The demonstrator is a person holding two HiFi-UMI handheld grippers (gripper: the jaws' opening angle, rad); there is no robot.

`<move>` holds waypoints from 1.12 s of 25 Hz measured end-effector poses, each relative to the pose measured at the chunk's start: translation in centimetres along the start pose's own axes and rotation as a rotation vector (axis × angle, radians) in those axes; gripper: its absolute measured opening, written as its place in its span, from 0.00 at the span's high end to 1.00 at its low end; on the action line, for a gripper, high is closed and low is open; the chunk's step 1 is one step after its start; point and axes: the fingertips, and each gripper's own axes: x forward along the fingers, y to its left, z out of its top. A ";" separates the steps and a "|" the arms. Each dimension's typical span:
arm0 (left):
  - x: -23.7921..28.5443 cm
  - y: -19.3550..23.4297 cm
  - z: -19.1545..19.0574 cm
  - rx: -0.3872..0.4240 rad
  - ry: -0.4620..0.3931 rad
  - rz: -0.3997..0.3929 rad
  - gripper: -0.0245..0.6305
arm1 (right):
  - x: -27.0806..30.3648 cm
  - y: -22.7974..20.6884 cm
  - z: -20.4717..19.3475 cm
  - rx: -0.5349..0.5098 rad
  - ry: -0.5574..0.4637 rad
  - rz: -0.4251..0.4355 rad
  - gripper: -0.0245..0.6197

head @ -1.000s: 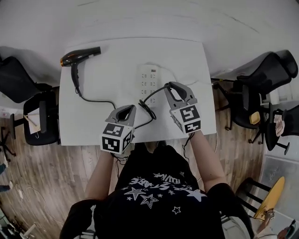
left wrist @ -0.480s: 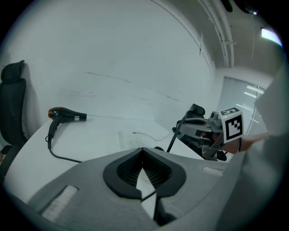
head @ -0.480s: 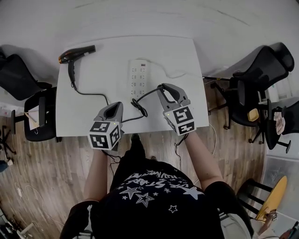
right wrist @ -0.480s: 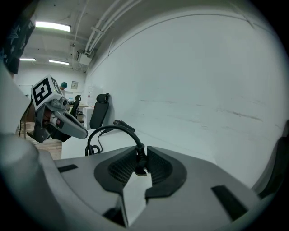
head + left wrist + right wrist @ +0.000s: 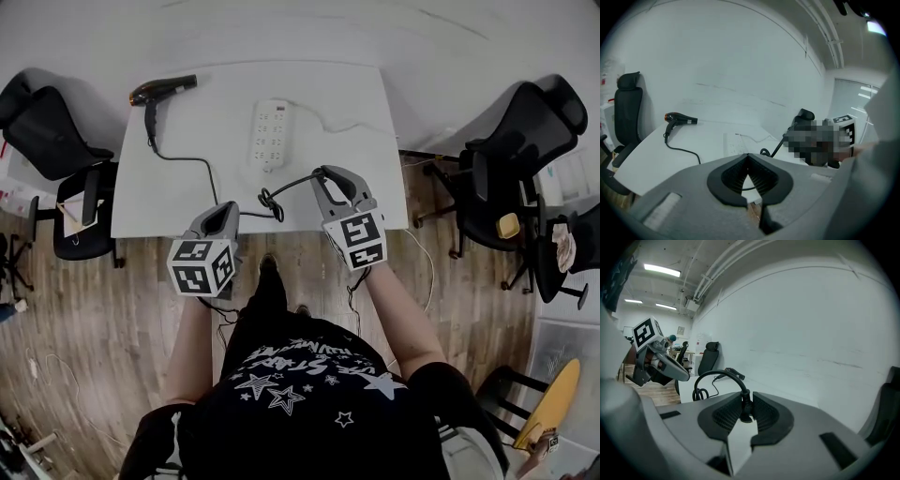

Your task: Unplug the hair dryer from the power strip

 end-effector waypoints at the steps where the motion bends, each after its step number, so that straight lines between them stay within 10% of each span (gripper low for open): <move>1: -0.5 -0.4 -0.3 -0.001 -0.003 0.005 0.95 | -0.7 0.2 -0.2 -0.002 0.001 -0.002 0.84; 28: -10.7 -7.4 -6.8 -0.069 -0.086 0.091 0.95 | -12.8 4.7 -6.0 0.110 0.042 -0.027 0.84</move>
